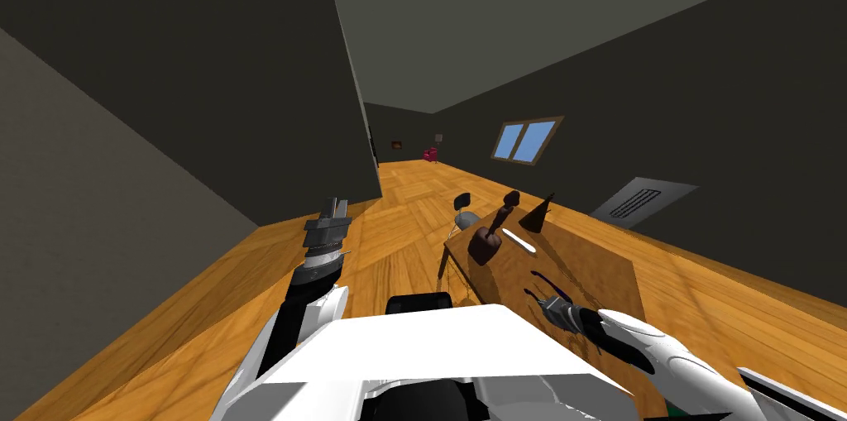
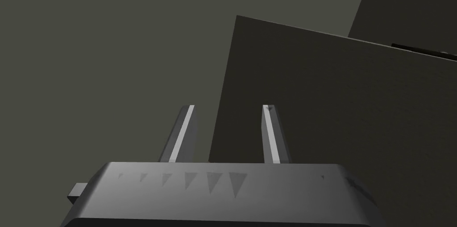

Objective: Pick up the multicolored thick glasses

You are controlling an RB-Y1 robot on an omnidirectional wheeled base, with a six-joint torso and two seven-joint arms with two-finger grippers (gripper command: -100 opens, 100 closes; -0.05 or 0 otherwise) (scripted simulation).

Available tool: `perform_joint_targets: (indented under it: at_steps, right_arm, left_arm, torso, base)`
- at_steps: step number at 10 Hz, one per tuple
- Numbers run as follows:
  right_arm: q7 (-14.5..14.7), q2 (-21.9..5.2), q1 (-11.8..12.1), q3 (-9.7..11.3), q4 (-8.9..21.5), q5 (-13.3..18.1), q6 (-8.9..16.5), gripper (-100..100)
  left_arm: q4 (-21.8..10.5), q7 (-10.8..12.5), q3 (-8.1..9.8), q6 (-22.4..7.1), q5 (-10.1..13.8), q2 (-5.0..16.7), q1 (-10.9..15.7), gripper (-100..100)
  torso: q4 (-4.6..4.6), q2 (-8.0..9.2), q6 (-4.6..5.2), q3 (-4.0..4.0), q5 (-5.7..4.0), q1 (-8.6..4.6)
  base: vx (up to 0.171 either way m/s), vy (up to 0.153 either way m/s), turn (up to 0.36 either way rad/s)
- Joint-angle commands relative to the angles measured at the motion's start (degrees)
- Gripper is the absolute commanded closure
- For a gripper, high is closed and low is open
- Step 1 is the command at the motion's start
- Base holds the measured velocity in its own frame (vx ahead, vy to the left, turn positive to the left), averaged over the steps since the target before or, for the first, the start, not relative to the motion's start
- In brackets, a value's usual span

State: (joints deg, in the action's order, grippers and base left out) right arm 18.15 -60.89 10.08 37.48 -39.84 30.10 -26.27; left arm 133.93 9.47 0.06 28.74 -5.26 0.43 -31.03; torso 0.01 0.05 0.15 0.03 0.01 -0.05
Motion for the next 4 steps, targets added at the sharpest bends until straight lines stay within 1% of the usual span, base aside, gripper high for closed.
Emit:
perform_joint_targets:
  at_steps: [1,2,3,4]
  right_arm:
    - [-2.33,-1.61,-0.57,2.09,-2.86,0.88,1.93,100]
    - [-2.33,-1.61,-0.57,2.09,-3.9,0.88,1.93,100]
    - [-2.12,-1.63,-0.25,1.87,-3.43,0.75,1.86,100]
    - [-2.27,-1.64,-0.27,1.93,-3.61,0.78,1.97,0]
  left_arm:
    - [0.0,0.0,0.0,0.0,0.0,0.0,0.0,0]
    - [0.0,0.0,0.0,0.0,0.0,0.0,0.0,0]
    - [0.0,0.0,0.0,0.0,0.0,0.0,0.01,0]
    - [0.0,0.0,0.0,0.0,0.0,0.0,0.01,0]
  torso:
    - [0.0,0.0,0.0,0.0,0.0,0.0]
    - [0.0,0.02,0.03,0.01,0.01,0.0]
    - [0.02,0.01,-0.07,0.01,-0.01,0.02]
    - [0.02,0.0,-0.06,0.01,0.0,0.01]
  base:
    - [0.006,-0.002,-0.212]
    - [0.001,0.0,-0.072]
    - [0.0,0.0,0.0]
    - [0.0,0.0,0.0]
